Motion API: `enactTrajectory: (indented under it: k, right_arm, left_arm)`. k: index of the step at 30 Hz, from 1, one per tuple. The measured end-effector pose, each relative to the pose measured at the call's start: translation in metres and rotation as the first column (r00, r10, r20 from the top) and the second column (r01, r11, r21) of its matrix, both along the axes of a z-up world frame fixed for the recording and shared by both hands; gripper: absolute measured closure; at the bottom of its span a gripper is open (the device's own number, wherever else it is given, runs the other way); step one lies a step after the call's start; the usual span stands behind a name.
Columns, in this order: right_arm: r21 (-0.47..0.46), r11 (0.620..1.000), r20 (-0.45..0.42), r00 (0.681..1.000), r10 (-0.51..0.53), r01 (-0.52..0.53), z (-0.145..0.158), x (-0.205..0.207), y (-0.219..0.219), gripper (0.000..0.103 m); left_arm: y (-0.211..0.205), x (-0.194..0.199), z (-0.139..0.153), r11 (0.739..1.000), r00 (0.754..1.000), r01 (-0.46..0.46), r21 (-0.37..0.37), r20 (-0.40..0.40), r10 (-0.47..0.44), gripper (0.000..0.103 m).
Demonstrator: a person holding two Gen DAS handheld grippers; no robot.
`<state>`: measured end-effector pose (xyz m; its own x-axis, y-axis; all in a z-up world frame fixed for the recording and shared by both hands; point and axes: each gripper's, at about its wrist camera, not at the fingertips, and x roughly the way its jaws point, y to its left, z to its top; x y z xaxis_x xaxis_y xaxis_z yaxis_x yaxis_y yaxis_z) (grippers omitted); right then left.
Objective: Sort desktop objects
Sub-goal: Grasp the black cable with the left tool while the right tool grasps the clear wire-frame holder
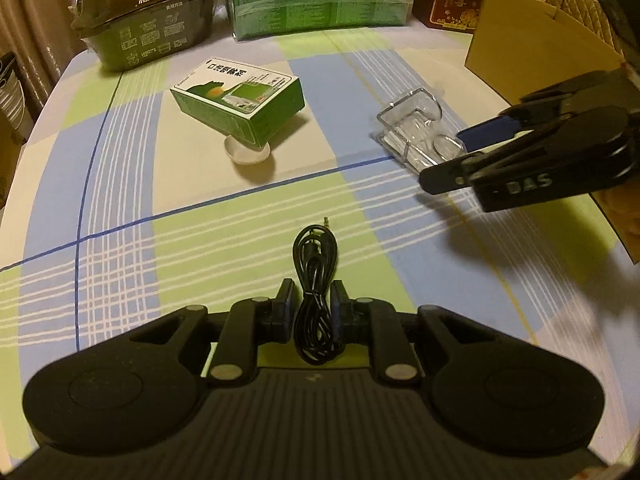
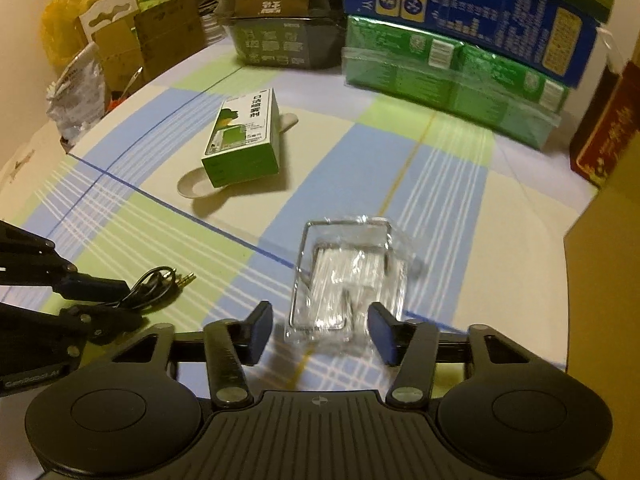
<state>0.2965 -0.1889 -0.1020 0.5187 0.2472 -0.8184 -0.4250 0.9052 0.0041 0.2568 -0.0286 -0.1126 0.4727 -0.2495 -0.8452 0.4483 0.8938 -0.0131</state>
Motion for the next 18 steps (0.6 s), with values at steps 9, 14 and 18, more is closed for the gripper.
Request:
enactTrajectory:
  k: [9,14,18]
  right_arm:
    - [-0.080,0.996,0.023,0.999,0.038,-0.036,-0.007,-0.009,0.005,0.075]
    - [-0.075,0.997,-0.007,1.000,0.028,-0.029,-0.004,-0.022,-0.003,0.076]
    - [-0.062,0.998,-0.037,0.999,0.017,-0.019,-0.001,-0.039,-0.013,0.076]
  left_arm:
    - [-0.001,0.002,-0.002,1.000,1.000,-0.010,0.004,0.016,0.010,0.085]
    - [-0.002,0.000,-0.002,1.000,1.000,-0.024,-0.002,-0.001,0.024,0.091]
    - [-0.005,-0.010,0.001,1.000,0.999,-0.030,0.008,-0.019,0.030,0.092]
